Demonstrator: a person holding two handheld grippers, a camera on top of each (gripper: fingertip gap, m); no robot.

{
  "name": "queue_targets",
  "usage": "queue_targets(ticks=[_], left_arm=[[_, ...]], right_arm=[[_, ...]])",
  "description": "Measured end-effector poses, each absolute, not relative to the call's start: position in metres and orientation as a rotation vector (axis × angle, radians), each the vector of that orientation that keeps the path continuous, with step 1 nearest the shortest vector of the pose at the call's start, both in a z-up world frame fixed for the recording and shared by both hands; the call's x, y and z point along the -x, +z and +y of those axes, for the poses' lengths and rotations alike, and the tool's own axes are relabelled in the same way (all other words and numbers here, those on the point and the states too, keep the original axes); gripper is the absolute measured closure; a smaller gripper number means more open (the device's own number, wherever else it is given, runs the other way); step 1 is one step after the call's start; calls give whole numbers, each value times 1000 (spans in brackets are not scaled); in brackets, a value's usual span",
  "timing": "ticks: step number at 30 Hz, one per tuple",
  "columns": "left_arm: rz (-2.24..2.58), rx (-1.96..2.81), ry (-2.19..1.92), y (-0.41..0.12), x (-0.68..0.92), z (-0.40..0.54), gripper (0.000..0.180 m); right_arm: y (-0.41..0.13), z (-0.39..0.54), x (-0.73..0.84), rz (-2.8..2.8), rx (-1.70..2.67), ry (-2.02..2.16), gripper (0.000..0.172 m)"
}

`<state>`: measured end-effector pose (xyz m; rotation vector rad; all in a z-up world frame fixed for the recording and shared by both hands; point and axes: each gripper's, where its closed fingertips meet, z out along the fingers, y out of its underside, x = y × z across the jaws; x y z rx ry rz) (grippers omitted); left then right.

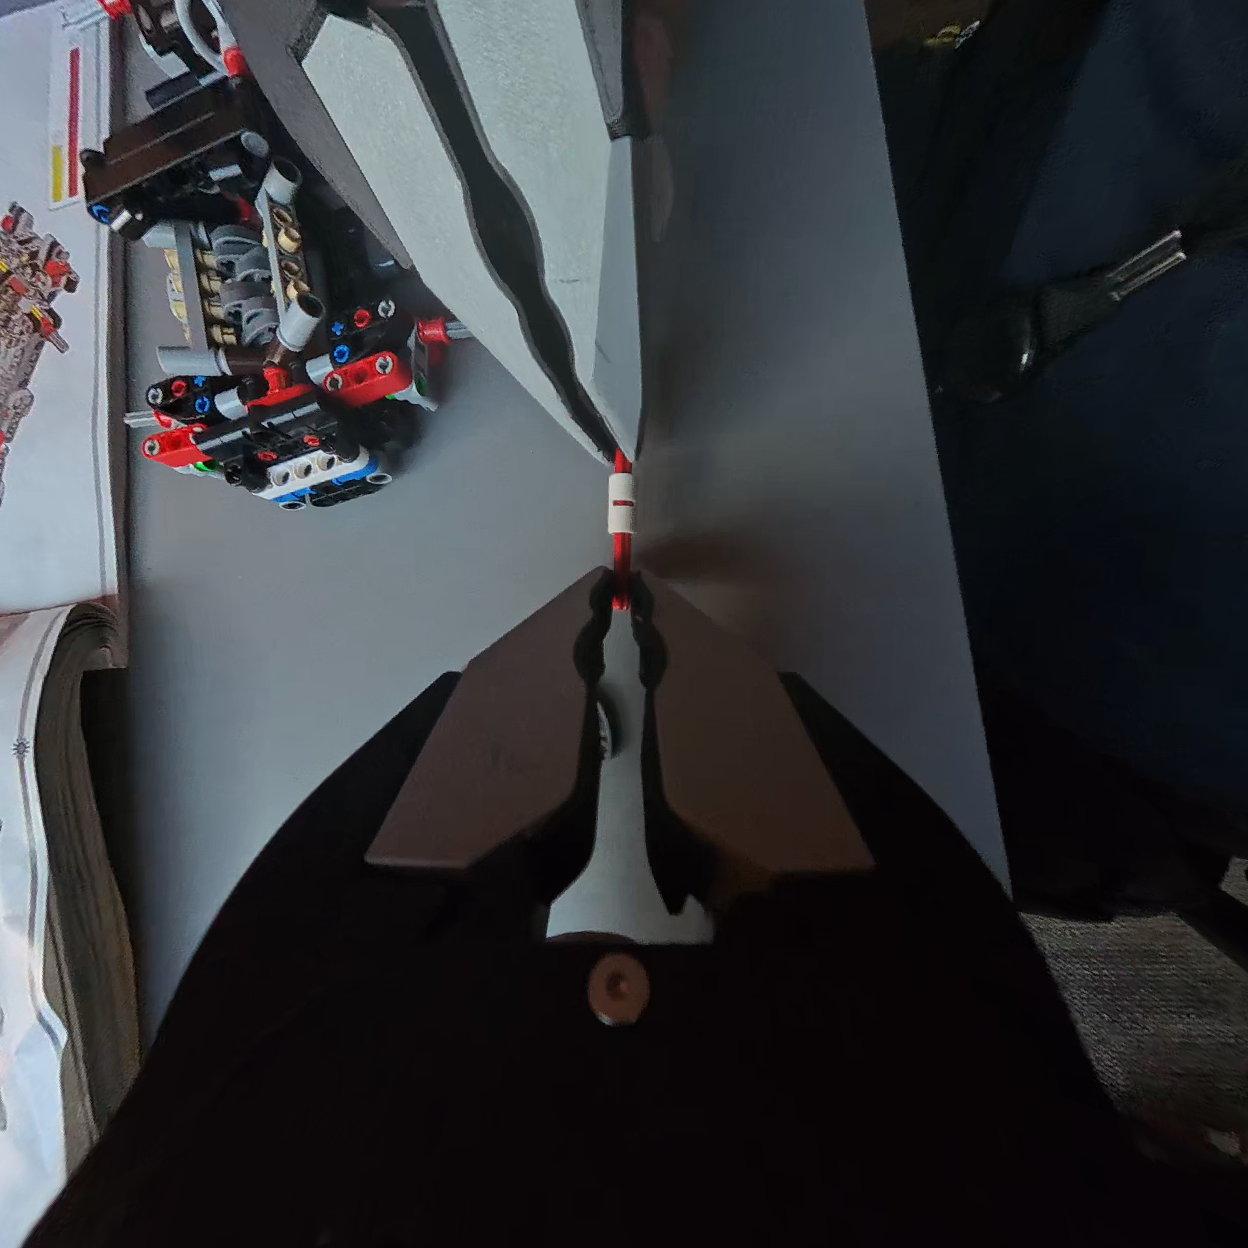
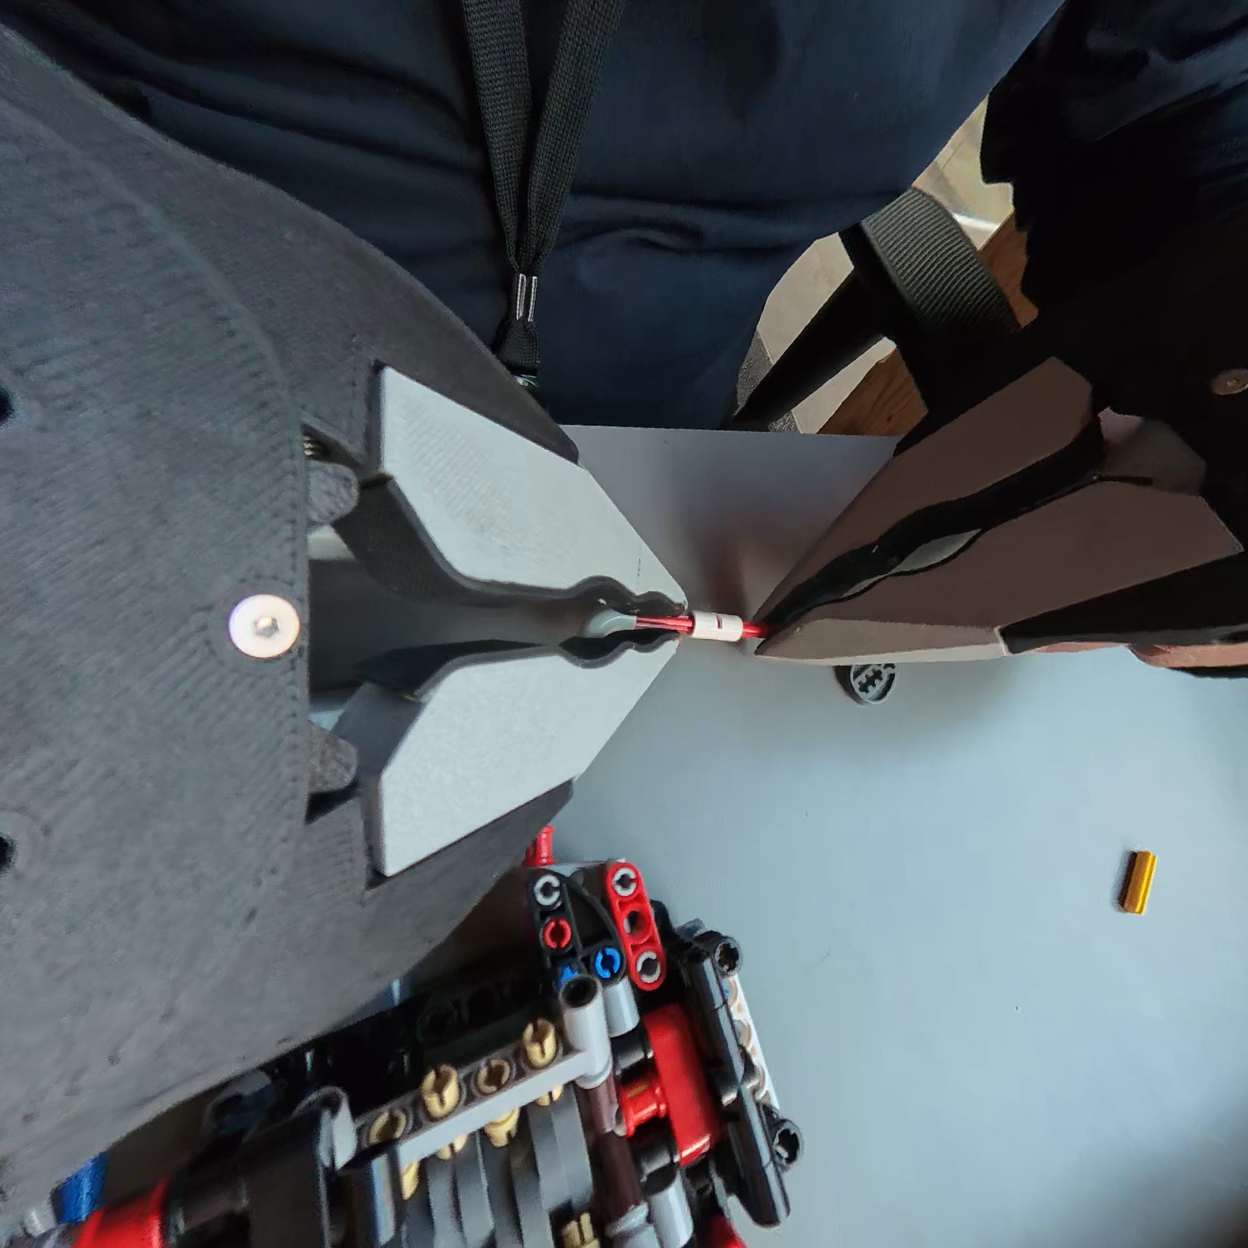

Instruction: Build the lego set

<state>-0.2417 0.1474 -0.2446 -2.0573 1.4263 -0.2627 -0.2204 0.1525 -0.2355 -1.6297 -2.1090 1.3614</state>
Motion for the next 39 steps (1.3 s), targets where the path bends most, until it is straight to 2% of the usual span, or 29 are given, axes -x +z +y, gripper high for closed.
queue_targets(ticks=[4,7,11,13,18,27,29,35,39], left_arm=[[1392,2100,-307,-236,240,149,178],[1365,2206,-333,-235,242,150,178],[1276,2300,-474,-228,236,149,179],[1255,2310,-481,-225,234,152,178],[1203,2316,-561,-216,225,150,179],[1156,2319,-525,-214,232,153,178],[1175,2323,-454,-218,236,156,178],[1212,2282,-417,-212,230,157,178],[1209,2283,-417,-210,230,158,178]], right_arm=[[-228,154,218,-2085,1558,1343,170],[-218,159,220,-2039,1448,1230,150],[-211,158,220,-2043,1261,1034,147],[-208,159,224,-2015,1186,947,149],[-216,157,225,-2048,1142,856,166],[-214,168,219,-1993,1066,711,165],[-211,169,218,-1976,1038,689,159],[-203,170,215,-1967,1114,848,154],[-203,169,215,-2005,1102,844,166]])
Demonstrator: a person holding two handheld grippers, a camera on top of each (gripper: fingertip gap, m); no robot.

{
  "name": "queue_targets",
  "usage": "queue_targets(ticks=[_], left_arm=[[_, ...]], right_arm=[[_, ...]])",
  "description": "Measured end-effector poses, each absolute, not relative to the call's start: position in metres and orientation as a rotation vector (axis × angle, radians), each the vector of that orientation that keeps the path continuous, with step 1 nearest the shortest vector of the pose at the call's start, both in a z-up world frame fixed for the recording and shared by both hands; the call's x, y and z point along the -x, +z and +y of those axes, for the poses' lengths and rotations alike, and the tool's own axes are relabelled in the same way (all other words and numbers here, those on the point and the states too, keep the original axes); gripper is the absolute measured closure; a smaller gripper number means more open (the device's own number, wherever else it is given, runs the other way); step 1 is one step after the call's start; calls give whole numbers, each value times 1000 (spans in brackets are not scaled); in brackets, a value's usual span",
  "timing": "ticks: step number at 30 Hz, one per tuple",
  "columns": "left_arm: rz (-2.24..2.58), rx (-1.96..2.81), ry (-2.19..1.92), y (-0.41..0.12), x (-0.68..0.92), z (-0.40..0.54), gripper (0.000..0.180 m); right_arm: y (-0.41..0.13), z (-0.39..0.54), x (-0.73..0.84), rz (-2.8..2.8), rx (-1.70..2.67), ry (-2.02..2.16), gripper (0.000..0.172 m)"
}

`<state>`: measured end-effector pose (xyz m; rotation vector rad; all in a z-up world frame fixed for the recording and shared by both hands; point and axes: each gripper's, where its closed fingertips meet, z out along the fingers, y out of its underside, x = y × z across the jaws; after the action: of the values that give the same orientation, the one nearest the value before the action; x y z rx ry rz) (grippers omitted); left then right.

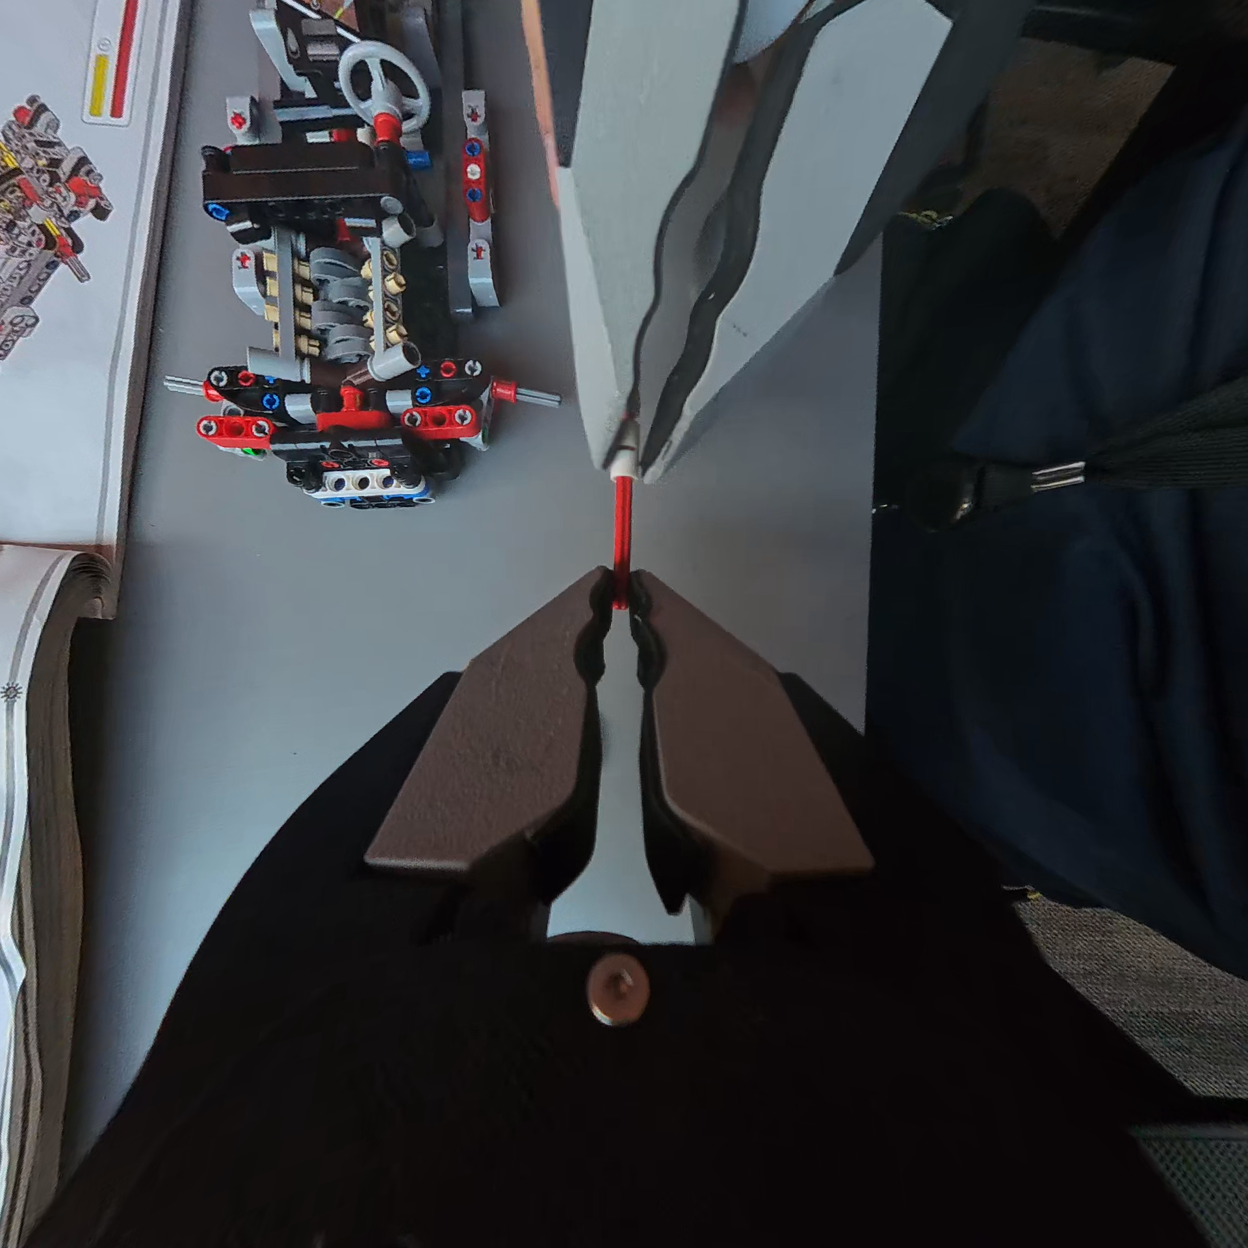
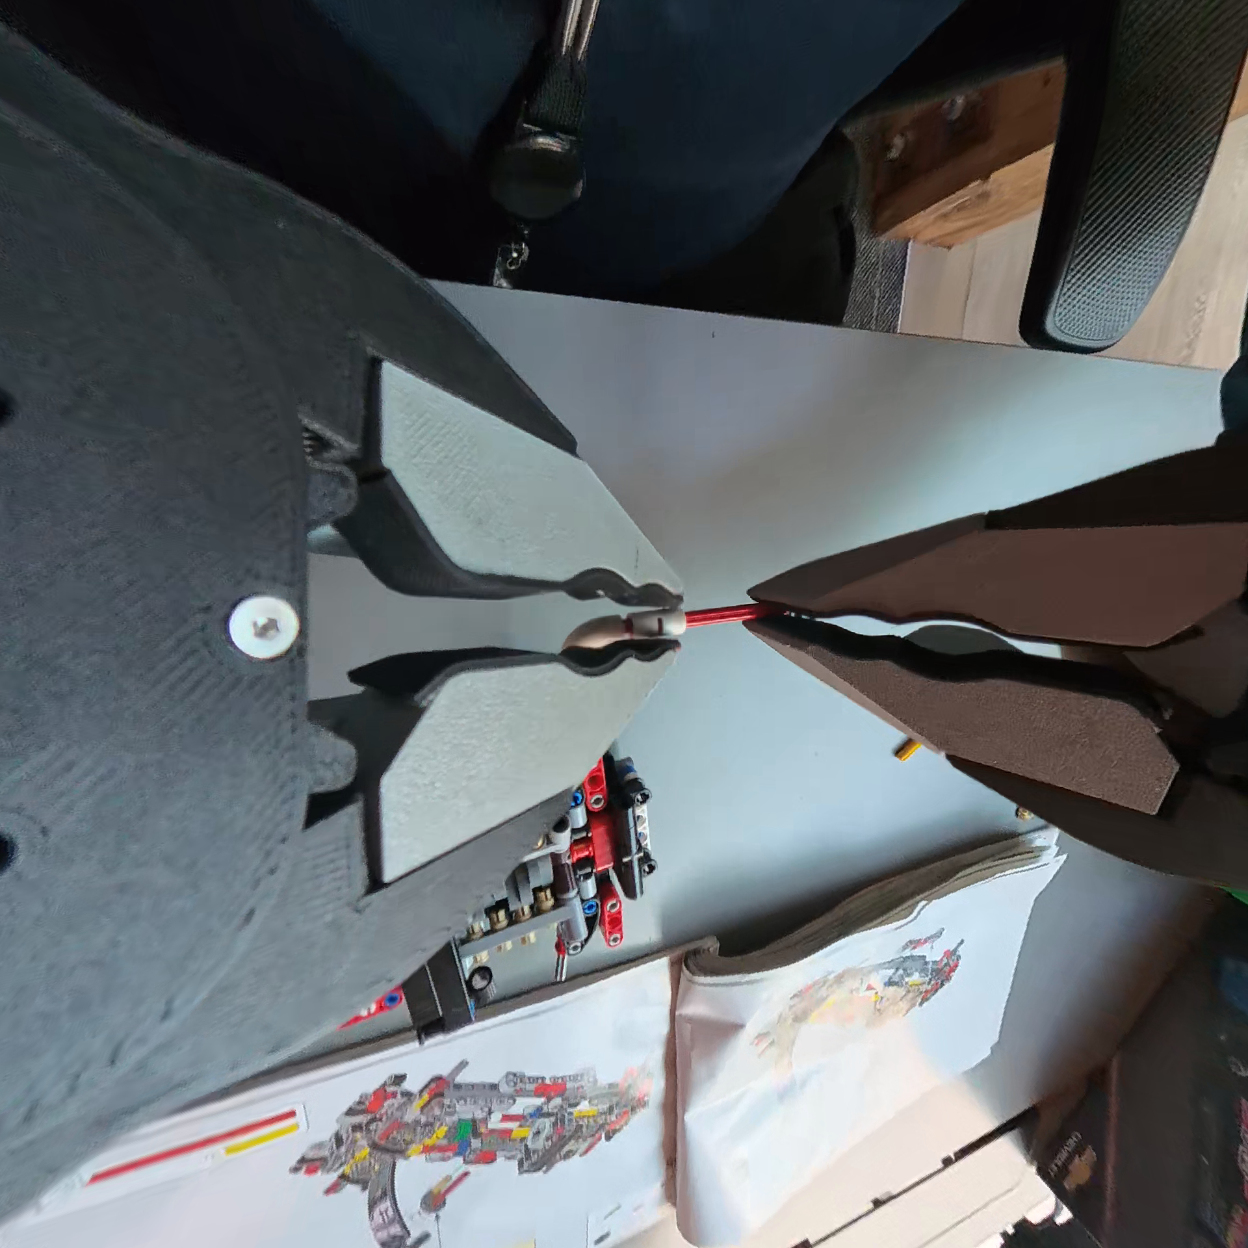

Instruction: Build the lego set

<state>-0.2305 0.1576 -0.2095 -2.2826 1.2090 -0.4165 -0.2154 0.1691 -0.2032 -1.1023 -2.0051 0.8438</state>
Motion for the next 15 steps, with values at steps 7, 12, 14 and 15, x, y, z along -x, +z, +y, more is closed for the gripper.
queue_targets(ticks=[7,12,14,15], left_arm=[[1180,2294,-470,-210,232,156,178],[1165,2294,-520,-210,230,155,179],[1180,2291,-491,-210,230,155,178],[1189,2292,-465,-211,231,156,179]], right_arm=[[-205,169,213,-2024,1044,758,167],[-207,171,213,-2040,995,671,155],[-205,169,214,-2033,998,697,150],[-204,168,215,-2031,1000,713,150]])
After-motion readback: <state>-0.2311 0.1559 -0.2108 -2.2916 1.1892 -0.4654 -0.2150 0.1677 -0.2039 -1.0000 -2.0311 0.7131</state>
